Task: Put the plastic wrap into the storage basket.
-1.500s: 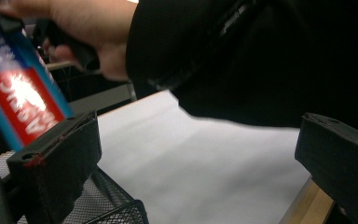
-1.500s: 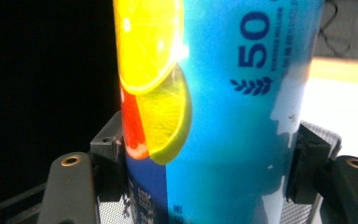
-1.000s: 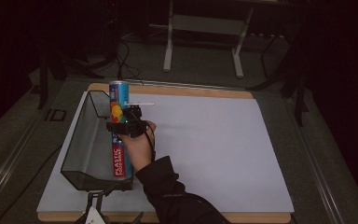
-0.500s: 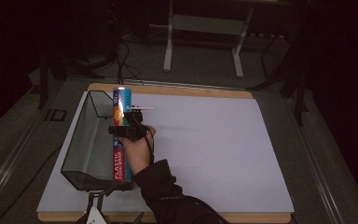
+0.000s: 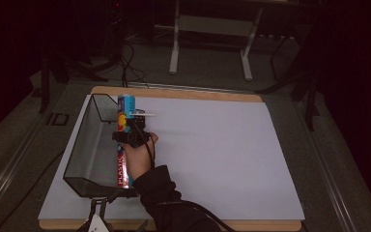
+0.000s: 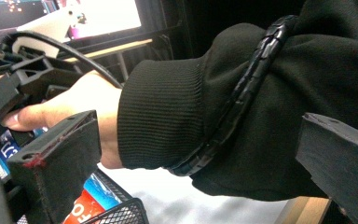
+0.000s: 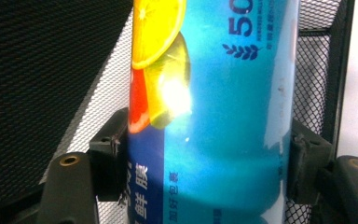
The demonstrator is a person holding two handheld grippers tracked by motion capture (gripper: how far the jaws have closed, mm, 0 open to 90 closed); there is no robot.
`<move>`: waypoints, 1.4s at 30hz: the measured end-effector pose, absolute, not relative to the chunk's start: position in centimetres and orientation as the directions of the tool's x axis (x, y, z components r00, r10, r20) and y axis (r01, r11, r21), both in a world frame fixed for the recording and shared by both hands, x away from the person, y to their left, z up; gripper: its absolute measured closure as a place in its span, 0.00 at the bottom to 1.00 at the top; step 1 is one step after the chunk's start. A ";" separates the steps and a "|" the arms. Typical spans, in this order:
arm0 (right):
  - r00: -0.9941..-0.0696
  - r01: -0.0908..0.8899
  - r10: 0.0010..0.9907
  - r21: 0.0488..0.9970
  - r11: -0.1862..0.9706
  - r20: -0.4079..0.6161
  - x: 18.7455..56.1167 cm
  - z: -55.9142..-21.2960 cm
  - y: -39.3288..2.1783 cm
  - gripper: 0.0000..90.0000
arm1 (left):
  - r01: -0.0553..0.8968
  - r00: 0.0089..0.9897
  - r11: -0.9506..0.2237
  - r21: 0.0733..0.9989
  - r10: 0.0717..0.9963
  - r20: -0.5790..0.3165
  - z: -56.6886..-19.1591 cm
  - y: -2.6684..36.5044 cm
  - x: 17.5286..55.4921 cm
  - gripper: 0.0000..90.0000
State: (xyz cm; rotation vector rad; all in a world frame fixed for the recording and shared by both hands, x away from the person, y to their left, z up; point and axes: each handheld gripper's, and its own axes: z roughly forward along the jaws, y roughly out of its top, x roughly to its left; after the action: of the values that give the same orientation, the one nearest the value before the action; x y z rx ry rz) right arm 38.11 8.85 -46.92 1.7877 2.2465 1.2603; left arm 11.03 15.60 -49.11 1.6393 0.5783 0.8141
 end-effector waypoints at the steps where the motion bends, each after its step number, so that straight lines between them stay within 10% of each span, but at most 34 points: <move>1: -0.342 0.818 0.819 0.575 0.018 0.461 38.2 -47.1 8.8 0.35 | -0.054 0.636 -0.220 0.974 0.744 0.203 -49.1 15.6 11.0 0.01; 22: -0.487 0.691 0.841 0.692 0.207 0.235 38.5 -47.1 9.1 0.13 | -0.042 0.639 -0.220 0.975 0.744 0.196 -49.1 15.6 11.2 0.01; 42: -0.690 0.465 0.715 0.826 0.319 0.112 38.0 -42.3 2.8 0.13 | -0.010 0.644 -0.199 0.980 0.748 0.158 -49.0 15.3 11.3 0.01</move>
State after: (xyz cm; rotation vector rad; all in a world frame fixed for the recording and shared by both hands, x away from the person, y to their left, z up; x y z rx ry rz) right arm 37.97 2.79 -42.27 1.0662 2.3144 1.3074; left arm 11.26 15.29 -49.03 1.6408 0.6167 0.7710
